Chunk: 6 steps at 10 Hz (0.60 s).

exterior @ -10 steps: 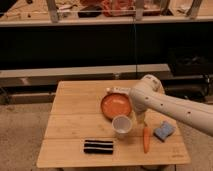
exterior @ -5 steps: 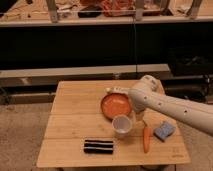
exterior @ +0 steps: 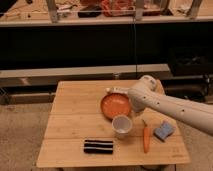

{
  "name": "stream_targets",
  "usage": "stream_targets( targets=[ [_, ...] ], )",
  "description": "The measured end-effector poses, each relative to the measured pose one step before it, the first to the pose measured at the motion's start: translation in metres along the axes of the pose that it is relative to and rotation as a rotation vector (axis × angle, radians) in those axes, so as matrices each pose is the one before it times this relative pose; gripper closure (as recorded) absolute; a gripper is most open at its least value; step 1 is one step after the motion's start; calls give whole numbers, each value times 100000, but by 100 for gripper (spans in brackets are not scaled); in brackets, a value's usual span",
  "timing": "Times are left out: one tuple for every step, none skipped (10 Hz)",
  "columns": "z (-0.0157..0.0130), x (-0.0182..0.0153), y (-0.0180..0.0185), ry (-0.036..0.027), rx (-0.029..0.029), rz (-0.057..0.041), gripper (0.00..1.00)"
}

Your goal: Push the ceramic bowl across the table

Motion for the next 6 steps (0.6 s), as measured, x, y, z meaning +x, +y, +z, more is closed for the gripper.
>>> stream_targets(
  targets=[
    [300,7,-199,-32,-202,-151,78],
    [247,-51,-162,-101,-249,-289,88],
    [187,-315,-154,32,-218,-671,95],
    [248,-702,-240,-182,-38,-590,100],
    [252,-549,-278,-385,115,-86,100],
    [196,155,-3,-30,-109,157,100]
  ],
)
